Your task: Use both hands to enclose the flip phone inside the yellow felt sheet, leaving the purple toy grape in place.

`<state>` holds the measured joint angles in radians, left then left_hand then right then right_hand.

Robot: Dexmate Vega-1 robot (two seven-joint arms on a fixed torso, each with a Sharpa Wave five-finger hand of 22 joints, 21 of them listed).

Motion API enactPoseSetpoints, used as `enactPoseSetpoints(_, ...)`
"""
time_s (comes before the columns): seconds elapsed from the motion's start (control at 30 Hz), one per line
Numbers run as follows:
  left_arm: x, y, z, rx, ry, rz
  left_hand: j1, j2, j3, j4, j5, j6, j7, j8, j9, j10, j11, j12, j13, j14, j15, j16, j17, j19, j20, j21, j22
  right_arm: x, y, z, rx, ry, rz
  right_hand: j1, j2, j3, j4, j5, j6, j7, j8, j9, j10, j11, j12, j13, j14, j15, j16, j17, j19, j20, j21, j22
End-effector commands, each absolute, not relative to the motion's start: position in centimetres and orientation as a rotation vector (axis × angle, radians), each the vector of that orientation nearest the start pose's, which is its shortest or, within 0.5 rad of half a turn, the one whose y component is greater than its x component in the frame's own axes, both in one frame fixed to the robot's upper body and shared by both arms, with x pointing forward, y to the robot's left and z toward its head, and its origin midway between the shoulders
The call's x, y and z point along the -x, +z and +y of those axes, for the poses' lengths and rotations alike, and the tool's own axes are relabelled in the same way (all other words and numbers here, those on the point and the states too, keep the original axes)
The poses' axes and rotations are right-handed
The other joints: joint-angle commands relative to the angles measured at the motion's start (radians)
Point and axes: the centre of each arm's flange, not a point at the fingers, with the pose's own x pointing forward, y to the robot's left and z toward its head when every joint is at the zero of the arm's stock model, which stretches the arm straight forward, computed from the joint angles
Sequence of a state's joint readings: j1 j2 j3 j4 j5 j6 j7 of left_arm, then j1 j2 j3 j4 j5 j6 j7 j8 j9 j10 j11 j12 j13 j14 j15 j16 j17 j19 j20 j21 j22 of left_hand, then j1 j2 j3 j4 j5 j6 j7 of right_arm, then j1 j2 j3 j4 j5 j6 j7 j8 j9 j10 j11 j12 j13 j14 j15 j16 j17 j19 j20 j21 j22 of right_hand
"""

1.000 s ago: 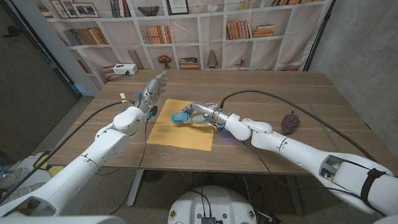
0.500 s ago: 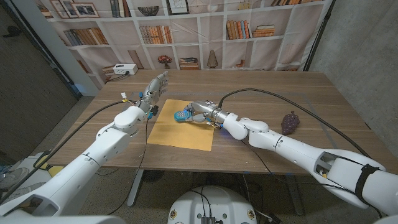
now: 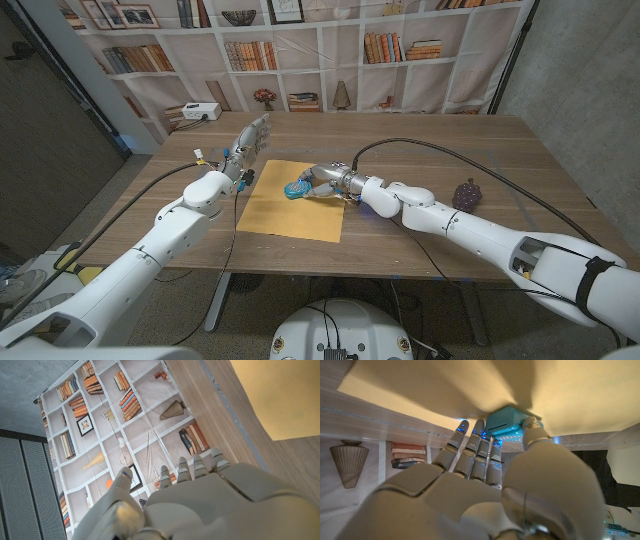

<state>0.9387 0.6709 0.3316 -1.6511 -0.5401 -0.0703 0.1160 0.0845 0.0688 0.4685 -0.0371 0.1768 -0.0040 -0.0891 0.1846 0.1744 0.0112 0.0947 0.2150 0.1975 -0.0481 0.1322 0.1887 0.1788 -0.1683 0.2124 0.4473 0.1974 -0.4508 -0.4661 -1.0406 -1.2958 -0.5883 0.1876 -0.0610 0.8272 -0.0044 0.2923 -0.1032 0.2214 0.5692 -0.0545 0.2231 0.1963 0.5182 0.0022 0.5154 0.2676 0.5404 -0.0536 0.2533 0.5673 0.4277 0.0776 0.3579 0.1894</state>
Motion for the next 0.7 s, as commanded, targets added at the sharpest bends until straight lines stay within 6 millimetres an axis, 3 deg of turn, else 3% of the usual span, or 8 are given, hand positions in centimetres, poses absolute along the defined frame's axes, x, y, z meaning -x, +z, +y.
enactPoseSetpoints(0.03, -60.3, 0.9, 28.6, -0.167, -0.166, -0.590, -0.007, 0.003, -0.006, -0.001, 0.006, -0.010, -0.005, 0.000, 0.005, -0.004, 0.001, -0.001, 0.003, -0.001, -0.001, 0.004, 0.003, 0.001, 0.002, -0.003, 0.005, -64.5, -4.2, -3.6, 1.559, 0.573, -0.733, -0.109, -0.051, -0.057, 0.030, 0.029, -0.159, 0.000, -0.048, 0.003, -0.120, 0.016, -0.064, -0.012, -0.078, -0.042, -0.033, -0.006, -0.059, 0.017, -0.029, 0.003)
enactPoseSetpoints(0.1, -60.3, 0.8, 28.6, -0.165, -0.164, -0.590, -0.007, 0.003, -0.006, -0.001, 0.006, -0.009, -0.005, 0.001, 0.005, -0.003, 0.001, -0.001, 0.003, -0.001, -0.002, 0.003, 0.003, 0.001, 0.002, -0.003, 0.005, -64.6, -4.2, -3.6, 1.546, 0.587, -0.717, -0.165, -0.064, -0.090, 0.053, 0.039, -0.225, 0.005, -0.051, 0.004, -0.156, 0.027, -0.085, -0.015, -0.112, -0.029, -0.040, -0.006, -0.079, 0.022, -0.041, 0.004)
enactPoseSetpoints(0.23, -60.1, 0.7, 28.7, -0.164, -0.161, -0.589, -0.007, 0.003, -0.006, -0.002, 0.006, -0.008, -0.004, 0.001, 0.005, -0.004, 0.000, -0.001, 0.003, -0.001, -0.002, 0.003, 0.003, 0.002, 0.002, -0.004, 0.005, -64.7, -4.1, -3.7, 1.524, 0.609, -0.697, -0.238, -0.087, -0.135, 0.082, 0.046, -0.276, 0.014, -0.045, 0.004, -0.205, 0.037, -0.112, -0.018, -0.158, -0.012, -0.050, -0.012, -0.118, 0.029, -0.062, 0.004)
enactPoseSetpoints(0.33, -60.0, 0.6, 28.7, -0.162, -0.159, -0.590, -0.007, 0.003, -0.006, -0.002, 0.006, -0.009, -0.005, 0.001, 0.005, -0.004, 0.001, -0.001, 0.003, 0.000, -0.002, 0.003, 0.003, 0.002, 0.002, -0.004, 0.005, -64.9, -4.0, -3.8, 1.513, 0.635, -0.660, -0.315, -0.123, -0.191, 0.112, 0.056, -0.351, 0.026, -0.046, 0.003, -0.275, 0.039, -0.151, -0.020, -0.215, 0.006, -0.058, -0.023, -0.170, 0.041, -0.090, 0.004)
enactPoseSetpoints(0.4, -59.9, 0.5, 28.6, -0.163, -0.159, -0.588, -0.007, 0.003, -0.006, -0.002, 0.006, -0.009, -0.004, 0.001, 0.005, -0.004, 0.001, -0.001, 0.003, -0.002, -0.001, 0.003, 0.003, 0.002, 0.002, -0.004, 0.005, -65.0, -3.9, -4.0, 1.483, 0.647, -0.657, -0.337, -0.138, -0.214, 0.119, 0.063, -0.397, 0.024, -0.049, 0.002, -0.311, 0.045, -0.172, -0.020, -0.252, 0.016, -0.064, -0.030, -0.191, 0.044, -0.102, 0.004)
enactPoseSetpoints(0.6, -59.9, 0.2, 28.4, -0.159, -0.169, -0.580, -0.007, 0.003, -0.006, -0.002, 0.006, -0.009, -0.003, 0.001, 0.005, -0.003, 0.001, 0.000, 0.003, -0.001, -0.001, 0.003, 0.003, 0.003, 0.002, -0.005, 0.005, -65.1, -3.2, -5.5, 1.343, 0.639, -0.690, -0.364, -0.141, -0.237, 0.131, 0.072, -0.409, 0.021, -0.037, 0.003, -0.338, 0.052, -0.189, -0.020, -0.272, 0.025, -0.059, -0.036, -0.200, 0.055, -0.109, 0.004)
enactPoseSetpoints(0.7, -59.9, 0.2, 28.2, -0.160, -0.177, -0.579, -0.008, 0.004, -0.005, -0.002, 0.006, -0.009, -0.003, 0.001, 0.005, -0.003, 0.001, 0.000, 0.003, -0.001, -0.001, 0.003, 0.003, 0.003, 0.002, -0.005, 0.005, -64.9, -2.6, -6.6, 1.257, 0.601, -0.725, -0.351, -0.109, -0.228, 0.132, 0.084, -0.377, 0.030, -0.022, 0.003, -0.318, 0.052, -0.185, -0.020, -0.257, 0.023, -0.047, -0.040, -0.183, 0.059, -0.105, 0.004)
